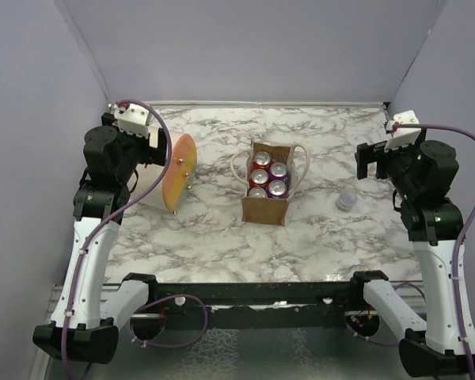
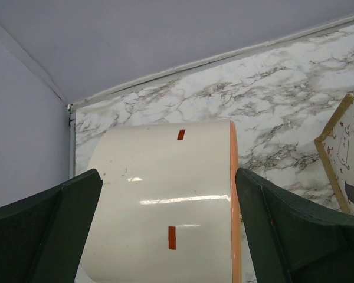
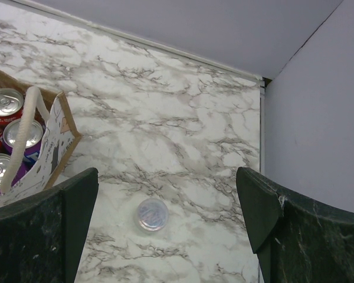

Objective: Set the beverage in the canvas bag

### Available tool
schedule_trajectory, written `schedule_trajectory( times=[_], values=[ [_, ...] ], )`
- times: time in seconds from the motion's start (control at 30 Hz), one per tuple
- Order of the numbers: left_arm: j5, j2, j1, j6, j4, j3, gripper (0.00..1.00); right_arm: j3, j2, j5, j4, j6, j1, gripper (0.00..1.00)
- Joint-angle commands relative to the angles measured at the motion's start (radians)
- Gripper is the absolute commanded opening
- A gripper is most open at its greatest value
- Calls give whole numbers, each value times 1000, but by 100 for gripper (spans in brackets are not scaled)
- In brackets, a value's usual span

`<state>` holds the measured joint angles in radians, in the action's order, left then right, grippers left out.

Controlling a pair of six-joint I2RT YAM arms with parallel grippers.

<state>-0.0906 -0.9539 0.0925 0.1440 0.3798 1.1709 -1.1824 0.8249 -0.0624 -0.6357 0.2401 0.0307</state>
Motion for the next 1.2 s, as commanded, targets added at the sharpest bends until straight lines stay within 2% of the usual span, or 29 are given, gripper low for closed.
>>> schedule_trajectory(
  times=[0.0, 1.17],
  values=[
    [-23, 8, -7, -10, -3, 31, 99, -5, -1, -15, 18, -4, -6, 100],
    [-15, 13, -10, -9, -5, 28, 99, -20, 9, -22, 12, -2, -6, 100]
  ],
)
